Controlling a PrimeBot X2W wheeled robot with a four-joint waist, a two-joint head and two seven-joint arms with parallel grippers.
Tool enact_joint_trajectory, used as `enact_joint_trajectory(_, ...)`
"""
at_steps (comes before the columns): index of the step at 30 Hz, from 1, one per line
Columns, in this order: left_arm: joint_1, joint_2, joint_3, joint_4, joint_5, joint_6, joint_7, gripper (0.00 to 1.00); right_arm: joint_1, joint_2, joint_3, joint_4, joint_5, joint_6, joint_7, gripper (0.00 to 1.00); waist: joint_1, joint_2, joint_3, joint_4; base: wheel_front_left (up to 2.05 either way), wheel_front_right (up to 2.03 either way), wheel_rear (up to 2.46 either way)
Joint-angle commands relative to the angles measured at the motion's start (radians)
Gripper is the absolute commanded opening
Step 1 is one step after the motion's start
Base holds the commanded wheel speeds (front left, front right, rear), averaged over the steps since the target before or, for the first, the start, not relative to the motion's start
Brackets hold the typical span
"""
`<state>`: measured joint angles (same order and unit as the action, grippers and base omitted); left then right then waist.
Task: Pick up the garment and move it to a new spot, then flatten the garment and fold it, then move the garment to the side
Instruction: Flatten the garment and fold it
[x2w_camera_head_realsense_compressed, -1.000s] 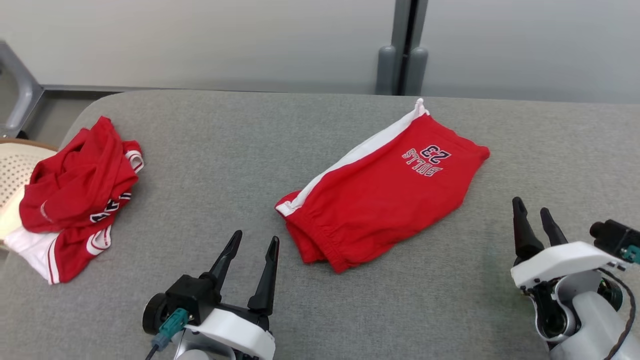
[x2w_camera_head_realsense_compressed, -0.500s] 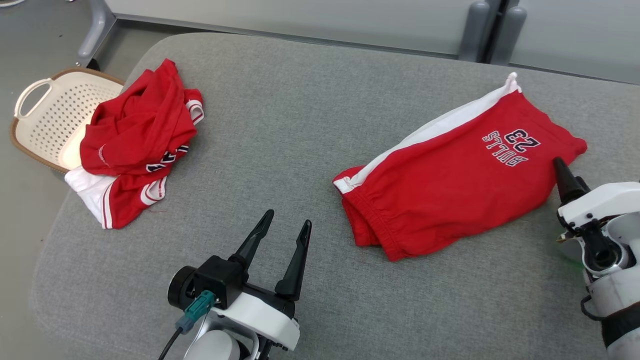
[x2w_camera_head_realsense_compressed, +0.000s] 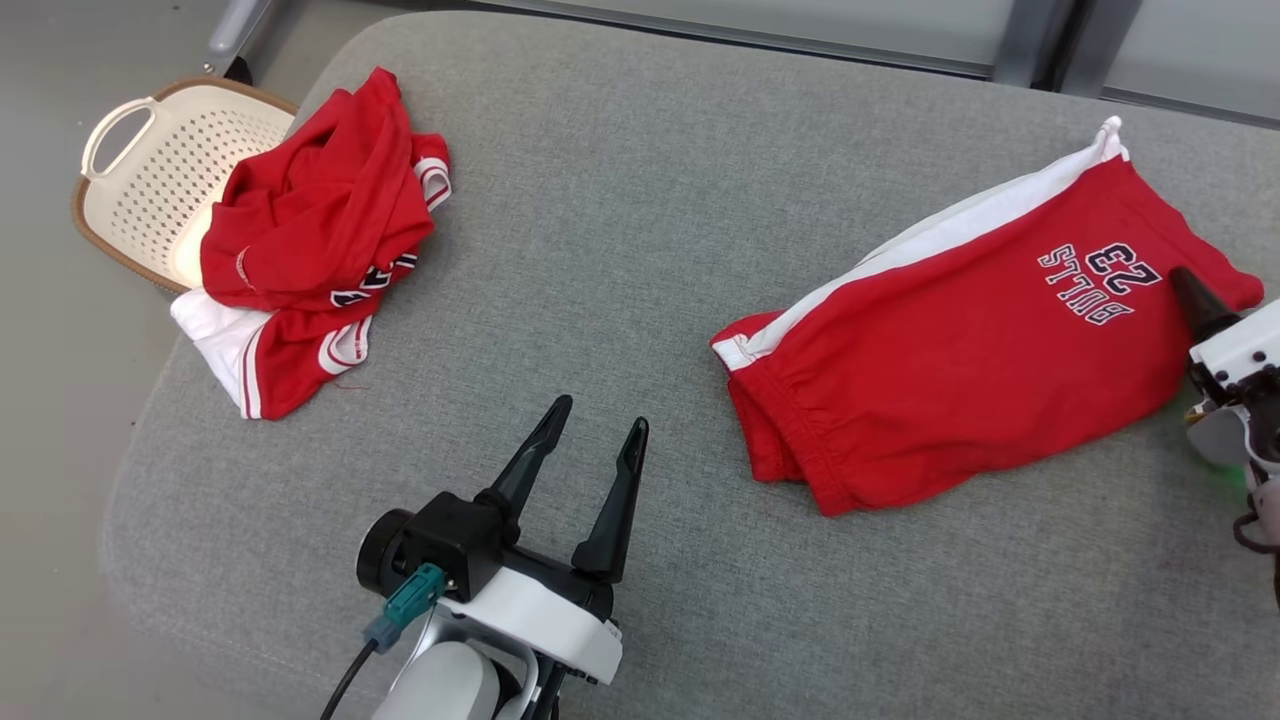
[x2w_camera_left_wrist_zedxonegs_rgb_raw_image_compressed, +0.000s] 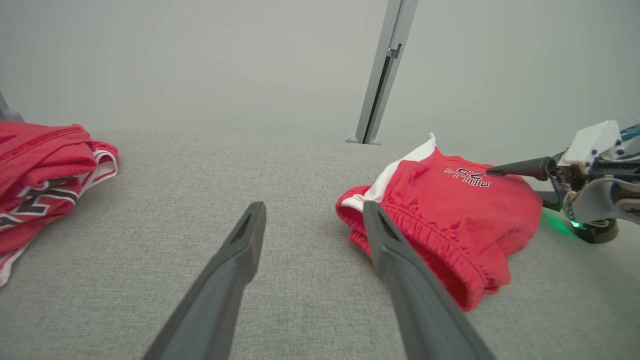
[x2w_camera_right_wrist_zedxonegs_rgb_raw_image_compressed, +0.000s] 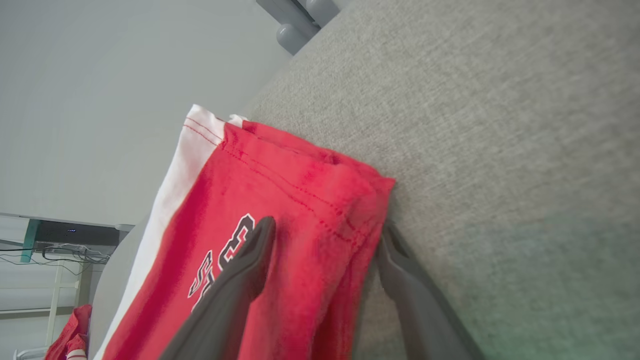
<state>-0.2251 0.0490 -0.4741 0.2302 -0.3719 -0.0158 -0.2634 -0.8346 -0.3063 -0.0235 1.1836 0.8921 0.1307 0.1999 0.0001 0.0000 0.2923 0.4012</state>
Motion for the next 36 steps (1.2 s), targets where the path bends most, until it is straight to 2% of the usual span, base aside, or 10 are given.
enact_joint_trajectory(1,-0.016,0.003,-0.004,-0.003,-0.011,0.008,-0.002,1.00,0.034,0.054,0.012,0.062,0.002,0.000,0.054,1.00,-0.0001,0.0000,0.008,0.010,0.00,0.00,0.00)
enact_joint_trajectory(7,-0.029,0.003,-0.012,-0.007,-0.037,0.016,-0.002,1.00,-0.011,0.083,0.019,0.079,0.001,0.000,0.084,1.00,-0.0001,0.0000,0.016,0.023,0.00,0.00,0.00)
enact_joint_trajectory(8,-0.031,0.003,-0.014,-0.007,-0.040,0.018,-0.002,1.00,-0.015,0.086,0.020,0.076,0.003,0.000,0.078,0.88,-0.0001,0.0000,0.017,0.025,0.00,0.00,0.00)
enact_joint_trajectory(9,-0.034,0.003,-0.015,-0.008,-0.043,0.018,-0.002,1.00,-0.018,0.091,0.025,0.067,0.002,0.000,0.075,0.42,-0.0001,0.0000,0.019,0.025,0.00,0.00,0.00)
enact_joint_trajectory(10,-0.036,0.003,-0.017,-0.010,-0.046,0.019,-0.002,1.00,-0.020,0.093,0.031,0.053,0.000,0.000,0.069,0.42,-0.0001,0.0000,0.020,0.026,0.00,0.00,0.00)
enact_joint_trajectory(11,-0.037,0.003,-0.019,-0.011,-0.050,0.021,-0.002,1.00,-0.017,0.090,0.035,0.036,-0.002,0.000,0.056,0.00,-0.0001,0.0000,0.021,0.025,0.00,0.00,0.00)
enact_joint_trajectory(14,-0.037,0.003,-0.023,-0.010,-0.055,0.024,-0.002,1.00,-0.003,0.063,0.043,-0.006,-0.006,0.000,-0.005,0.00,-0.0001,0.0000,0.017,0.022,0.00,0.00,0.00)
enact_joint_trajectory(19,-0.034,0.003,-0.016,-0.003,-0.053,0.026,-0.002,1.00,0.020,0.057,0.050,-0.046,0.003,-0.001,-0.070,0.00,-0.0001,0.0000,0.005,0.005,0.00,0.00,0.00)
enact_joint_trajectory(27,-0.017,0.003,-0.007,0.011,-0.040,0.017,-0.002,1.00,0.083,0.039,0.026,-0.094,0.057,-0.001,-0.184,0.00,-0.0001,0.0000,-0.042,-0.054,0.00,0.00,0.00)
enact_joint_trajectory(36,0.023,0.004,0.014,0.023,-0.025,0.014,-0.002,1.00,0.167,0.018,-0.025,-0.010,0.053,-0.001,-0.375,0.00,-0.0001,0.0000,-0.117,-0.151,0.00,0.00,0.00)
